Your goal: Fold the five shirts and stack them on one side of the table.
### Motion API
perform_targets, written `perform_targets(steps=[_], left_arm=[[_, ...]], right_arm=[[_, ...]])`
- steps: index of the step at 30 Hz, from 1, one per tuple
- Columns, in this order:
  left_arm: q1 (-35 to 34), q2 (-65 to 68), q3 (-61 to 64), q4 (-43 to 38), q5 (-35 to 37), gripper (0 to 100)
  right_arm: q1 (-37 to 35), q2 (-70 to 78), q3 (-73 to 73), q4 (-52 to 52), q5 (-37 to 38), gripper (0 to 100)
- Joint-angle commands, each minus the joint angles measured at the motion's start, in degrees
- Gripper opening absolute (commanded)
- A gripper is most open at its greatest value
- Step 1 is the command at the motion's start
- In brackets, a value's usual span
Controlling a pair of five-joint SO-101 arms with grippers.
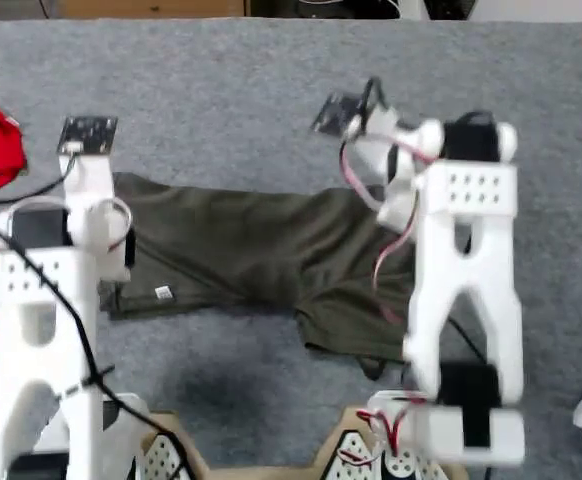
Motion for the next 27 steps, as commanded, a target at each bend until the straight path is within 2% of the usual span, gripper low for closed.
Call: perform_targets(steps=[1,4,9,12,15,20,27], left_arm=[[-3.08,-6.29,3.25,-0.70,-0.09,2],[-8.00,-7.08,4.13,-0.88,-0.26,2],[-16.35,-6.02,4.57,-0.79,-0.70,2],[-19.08,-5.58,6.42,-1.05,-4.31,2],[-20.31,-5.76,8.79,-1.05,-6.24,2],[-21.10,-6.02,9.93,-1.05,-7.65,2],[-21.10,-5.85,9.93,-1.05,-7.65,2]], right_arm=[[-3.12,-12.44,18.59,-4.57,3.52,11.9],[-5.76,-20.26,32.13,-7.38,4.92,16.4],[-10.33,-30.11,47.52,-8.97,5.01,16.8],[-11.03,-33.80,53.93,-8.70,5.10,16.8],[-11.03,-36.26,58.68,-9.05,6.42,17.2],[-11.12,-37.23,60.88,-13.71,7.65,24.6],[-12.00,-31.69,63.60,-23.91,9.23,24.9]])
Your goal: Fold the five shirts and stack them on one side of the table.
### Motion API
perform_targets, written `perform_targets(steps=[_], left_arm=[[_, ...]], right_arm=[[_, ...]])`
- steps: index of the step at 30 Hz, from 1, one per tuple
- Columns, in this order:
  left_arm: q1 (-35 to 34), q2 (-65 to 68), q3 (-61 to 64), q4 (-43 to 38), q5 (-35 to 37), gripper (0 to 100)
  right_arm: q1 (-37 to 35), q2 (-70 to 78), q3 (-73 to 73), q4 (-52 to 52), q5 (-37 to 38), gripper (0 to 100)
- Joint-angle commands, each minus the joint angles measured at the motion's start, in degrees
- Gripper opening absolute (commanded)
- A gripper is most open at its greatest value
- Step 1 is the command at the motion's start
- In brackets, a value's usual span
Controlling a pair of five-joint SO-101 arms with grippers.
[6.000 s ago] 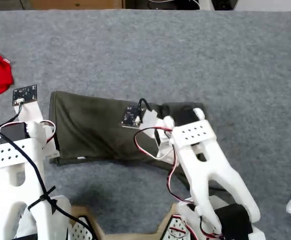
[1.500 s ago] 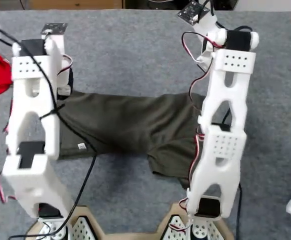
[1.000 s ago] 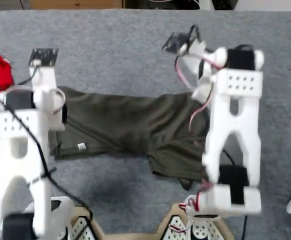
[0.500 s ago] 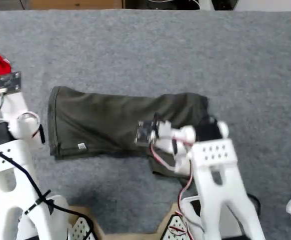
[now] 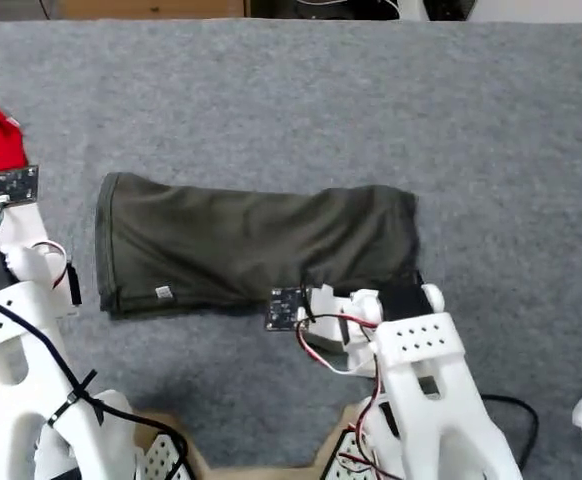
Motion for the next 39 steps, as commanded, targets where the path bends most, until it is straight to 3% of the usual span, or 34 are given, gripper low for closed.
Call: perform_targets(steps=[1,6,15,22,29,39], left_arm=[[-0.62,-0.48,-0.18,-0.62,-0.35,2],[-0.62,-0.57,-0.18,-0.53,-0.35,2],[-0.79,-0.75,-0.18,-0.18,-0.35,2],[-5.98,-0.75,-0.70,-0.35,-3.87,2],[-10.37,-0.75,-0.53,-0.18,-7.56,2],[-10.37,-0.75,-0.70,-0.18,-7.56,2]], right_arm=[[-0.75,4.09,0.04,-5.19,0.79,24.9],[-0.48,13.49,0.04,-10.90,0.97,24.9],[1.89,26.15,-7.43,-9.49,2.11,24.2],[5.58,26.59,-8.13,-12.13,1.93,6.2],[7.78,26.77,-16.40,-12.57,1.93,0.6],[2.59,26.86,-33.54,-1.93,1.93,0.5]])
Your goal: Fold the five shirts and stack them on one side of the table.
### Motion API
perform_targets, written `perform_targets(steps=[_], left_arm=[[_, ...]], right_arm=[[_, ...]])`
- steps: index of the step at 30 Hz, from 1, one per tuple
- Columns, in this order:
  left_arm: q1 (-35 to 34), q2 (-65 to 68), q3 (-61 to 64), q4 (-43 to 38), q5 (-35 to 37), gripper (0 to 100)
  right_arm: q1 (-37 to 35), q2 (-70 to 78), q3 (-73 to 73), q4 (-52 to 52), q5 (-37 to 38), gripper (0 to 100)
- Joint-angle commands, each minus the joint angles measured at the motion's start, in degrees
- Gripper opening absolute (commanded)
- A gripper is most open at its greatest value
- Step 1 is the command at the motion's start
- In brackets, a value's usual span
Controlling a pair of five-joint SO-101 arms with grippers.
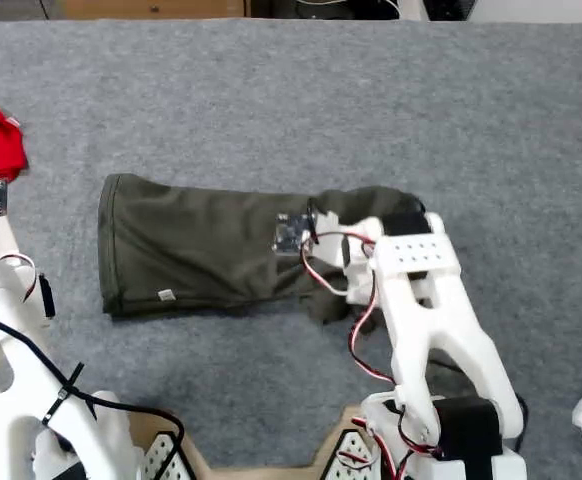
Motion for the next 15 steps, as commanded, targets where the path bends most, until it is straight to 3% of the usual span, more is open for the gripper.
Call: perform_targets(steps=[1,9,15], left_arm=[[-0.62,-0.75,-0.70,-0.18,-0.18,2],[-0.79,-0.75,-0.70,-0.09,-0.18,2],[-0.70,-0.75,-0.70,-0.09,-0.18,2]], right_arm=[[-1.98,0.13,-7.08,2.55,0.53,0.5],[-3.30,6.81,-14.73,2.64,2.81,0.5],[-3.12,19.12,-29.93,7.65,3.60,0.5]])
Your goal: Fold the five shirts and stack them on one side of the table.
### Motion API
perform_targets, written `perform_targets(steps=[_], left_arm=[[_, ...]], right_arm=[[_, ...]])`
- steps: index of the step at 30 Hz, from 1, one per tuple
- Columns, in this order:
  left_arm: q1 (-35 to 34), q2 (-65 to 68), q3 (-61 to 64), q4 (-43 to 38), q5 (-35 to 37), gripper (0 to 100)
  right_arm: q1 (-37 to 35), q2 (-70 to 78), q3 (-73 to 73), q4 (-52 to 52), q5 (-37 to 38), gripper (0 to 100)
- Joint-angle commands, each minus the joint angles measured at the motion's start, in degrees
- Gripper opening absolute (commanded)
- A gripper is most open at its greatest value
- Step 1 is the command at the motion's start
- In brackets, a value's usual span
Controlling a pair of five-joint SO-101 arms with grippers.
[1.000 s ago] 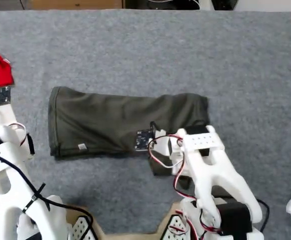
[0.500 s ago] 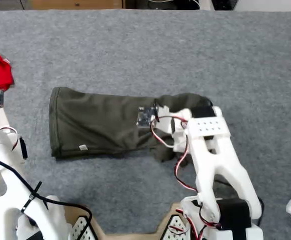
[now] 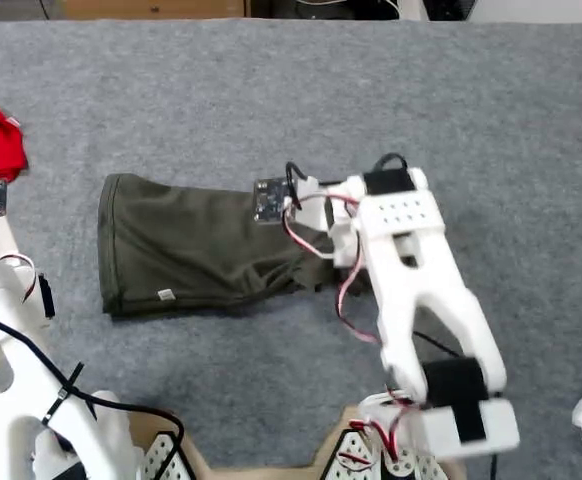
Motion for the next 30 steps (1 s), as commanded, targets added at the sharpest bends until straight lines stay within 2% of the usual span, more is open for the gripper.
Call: perform_targets(steps=[1,17,30], left_arm=[[-0.53,-0.75,-0.70,-0.18,-0.18,2],[-0.18,-0.75,-0.70,-0.09,-0.18,2],[0.00,-0.75,-0.70,1.05,-0.18,2]], right_arm=[[-0.22,6.02,-12.44,3.60,0.79,0.5],[3.21,36.62,-55.25,17.58,2.37,1.9],[4.00,41.71,-62.73,17.23,0.35,15.9]])
